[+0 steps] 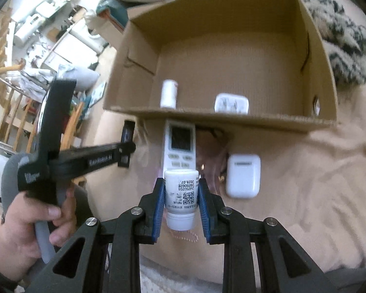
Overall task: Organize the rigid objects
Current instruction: 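Grasp the black tube with the left tool while the right tool grasps a white medicine bottle, then carry the black tube and medicine bottle into the box and release both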
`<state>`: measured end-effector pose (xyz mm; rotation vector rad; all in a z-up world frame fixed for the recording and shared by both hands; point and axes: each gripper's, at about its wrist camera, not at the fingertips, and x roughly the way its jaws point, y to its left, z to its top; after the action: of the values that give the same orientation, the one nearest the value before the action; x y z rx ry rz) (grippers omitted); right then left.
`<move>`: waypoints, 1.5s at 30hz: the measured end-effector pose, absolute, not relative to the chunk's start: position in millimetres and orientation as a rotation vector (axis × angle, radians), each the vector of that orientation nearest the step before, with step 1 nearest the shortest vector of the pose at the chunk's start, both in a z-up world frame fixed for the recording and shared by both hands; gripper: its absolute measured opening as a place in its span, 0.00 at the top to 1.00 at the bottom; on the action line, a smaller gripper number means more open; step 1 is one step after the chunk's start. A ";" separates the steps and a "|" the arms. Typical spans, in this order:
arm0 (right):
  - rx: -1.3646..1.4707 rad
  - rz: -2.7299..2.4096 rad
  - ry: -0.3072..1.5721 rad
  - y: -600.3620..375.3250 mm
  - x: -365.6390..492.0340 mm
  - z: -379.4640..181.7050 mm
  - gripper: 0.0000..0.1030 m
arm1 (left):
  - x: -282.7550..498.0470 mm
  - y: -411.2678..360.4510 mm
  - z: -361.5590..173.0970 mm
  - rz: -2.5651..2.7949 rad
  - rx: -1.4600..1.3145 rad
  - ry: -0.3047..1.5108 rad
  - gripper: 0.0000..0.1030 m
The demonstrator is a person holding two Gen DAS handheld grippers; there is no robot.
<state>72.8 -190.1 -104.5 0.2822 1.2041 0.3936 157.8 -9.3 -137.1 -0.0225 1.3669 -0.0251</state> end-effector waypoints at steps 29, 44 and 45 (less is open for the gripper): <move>0.451 0.287 0.969 -255.6 87.1 -55.4 0.73 | 139.2 -5.1 -27.9 -0.015 -0.005 1.005 0.86; 0.403 0.204 0.986 -266.8 146.3 -63.2 0.73 | 197.7 -53.6 -23.7 -0.071 0.118 0.951 0.86; 0.394 0.199 0.989 -266.3 150.7 -64.4 0.73 | 203.7 -57.0 -26.3 -0.072 0.127 0.954 0.86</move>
<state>150.7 -266.3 -64.4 0.3937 0.9891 0.1993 203.7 -57.0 -26.3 0.1266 0.9539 -0.0725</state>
